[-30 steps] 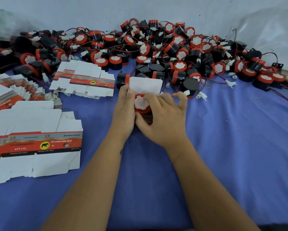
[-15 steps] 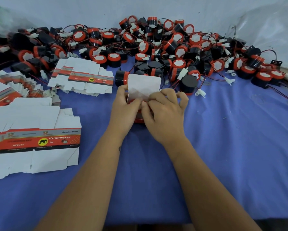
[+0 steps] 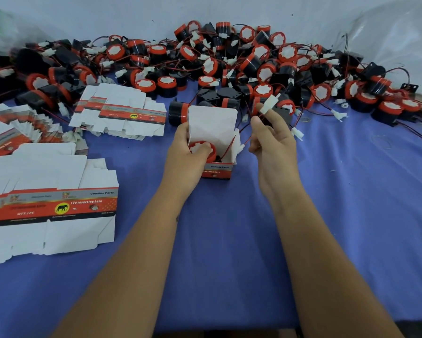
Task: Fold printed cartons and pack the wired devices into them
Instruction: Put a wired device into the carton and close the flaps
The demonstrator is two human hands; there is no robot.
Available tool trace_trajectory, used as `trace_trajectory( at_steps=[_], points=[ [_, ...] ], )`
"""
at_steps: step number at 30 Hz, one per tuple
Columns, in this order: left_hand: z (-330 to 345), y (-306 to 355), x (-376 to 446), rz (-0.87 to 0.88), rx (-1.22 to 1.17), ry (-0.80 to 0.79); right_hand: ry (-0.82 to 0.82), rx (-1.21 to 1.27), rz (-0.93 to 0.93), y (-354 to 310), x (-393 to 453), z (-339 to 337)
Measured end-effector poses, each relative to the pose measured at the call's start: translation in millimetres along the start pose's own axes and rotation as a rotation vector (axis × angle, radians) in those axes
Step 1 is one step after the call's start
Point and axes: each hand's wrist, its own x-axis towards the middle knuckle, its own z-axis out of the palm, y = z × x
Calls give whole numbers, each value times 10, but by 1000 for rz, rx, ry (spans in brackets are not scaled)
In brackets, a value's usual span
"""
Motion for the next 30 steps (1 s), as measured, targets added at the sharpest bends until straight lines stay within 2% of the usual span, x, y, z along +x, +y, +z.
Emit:
trace_trajectory(
  at_steps=[6, 8, 11, 16, 24, 28, 30],
  points=[
    [36, -13, 8, 22, 60, 1, -89, -249, -215, -58, -134, 163],
    [33, -12, 7, 42, 63, -4, -155, -310, -214, -59, -188, 204],
    [31, -11, -5, 65, 40, -20, -233, -263, -194, -79, -260, 232],
    [32, 12, -18, 68, 33, -27, -284, -361, -215, -87, -264, 258],
    [60, -27, 14, 98, -96, -42, -311, -352, -145, -80, -289, 341],
    [72, -36, 20, 231, 180, -14, -287, -369, -115, -87, -308, 387],
    [59, -48, 38, 230, 215, -52, -270, -404, -130, -69, -335, 445]
  ],
)
